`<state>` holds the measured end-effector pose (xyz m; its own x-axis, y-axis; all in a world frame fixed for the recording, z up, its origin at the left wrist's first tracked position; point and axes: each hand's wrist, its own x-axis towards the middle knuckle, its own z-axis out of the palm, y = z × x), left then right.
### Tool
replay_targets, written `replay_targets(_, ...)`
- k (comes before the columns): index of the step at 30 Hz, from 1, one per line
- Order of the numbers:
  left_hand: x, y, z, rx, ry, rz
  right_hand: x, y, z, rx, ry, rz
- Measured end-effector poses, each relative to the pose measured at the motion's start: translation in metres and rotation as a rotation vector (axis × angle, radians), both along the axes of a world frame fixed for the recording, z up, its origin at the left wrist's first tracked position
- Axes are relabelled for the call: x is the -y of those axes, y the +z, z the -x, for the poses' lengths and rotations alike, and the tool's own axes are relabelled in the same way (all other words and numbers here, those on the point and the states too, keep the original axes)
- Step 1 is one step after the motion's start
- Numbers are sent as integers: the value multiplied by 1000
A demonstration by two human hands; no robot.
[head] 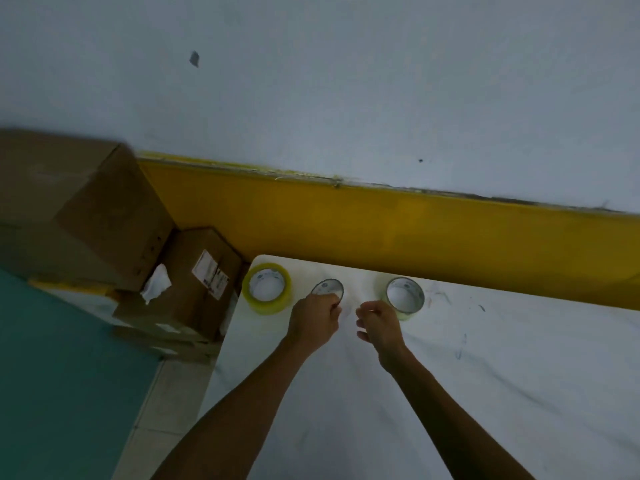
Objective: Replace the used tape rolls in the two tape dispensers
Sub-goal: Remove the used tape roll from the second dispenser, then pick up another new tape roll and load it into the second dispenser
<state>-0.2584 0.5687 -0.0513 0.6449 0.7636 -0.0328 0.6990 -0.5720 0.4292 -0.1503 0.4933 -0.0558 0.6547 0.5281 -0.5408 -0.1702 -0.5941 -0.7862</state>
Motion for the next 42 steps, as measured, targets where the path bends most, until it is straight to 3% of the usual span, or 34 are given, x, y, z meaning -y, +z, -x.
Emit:
replay_targets(5,-18,-18,-15,-171,-155,-136,-7,-14,-3,6,16,-1)
replay_targets(11,-23,-46,-23,-281,-208,-51,-22,-24,-10,-20,13,-74)
replay_targets(19,-24,-40,-23,-108,-246,-64,-36,-27,-10,-71,-2,-107)
replay_targets(27,-62,-21,18,42,-70,-120,-42,-20,-11,-75,-12,-112)
replay_targets(31,-82,-27,61,-14,45,-126,-41,-20,-12,-101,2,-128)
replay_targets(35,-84,-37,87,-134,7,-52,-41,-20,-10,-122,1,-137)
replay_targets(42,-78,-56,80,-239,-62,-88,-40,-26,-13,-132,0,-118)
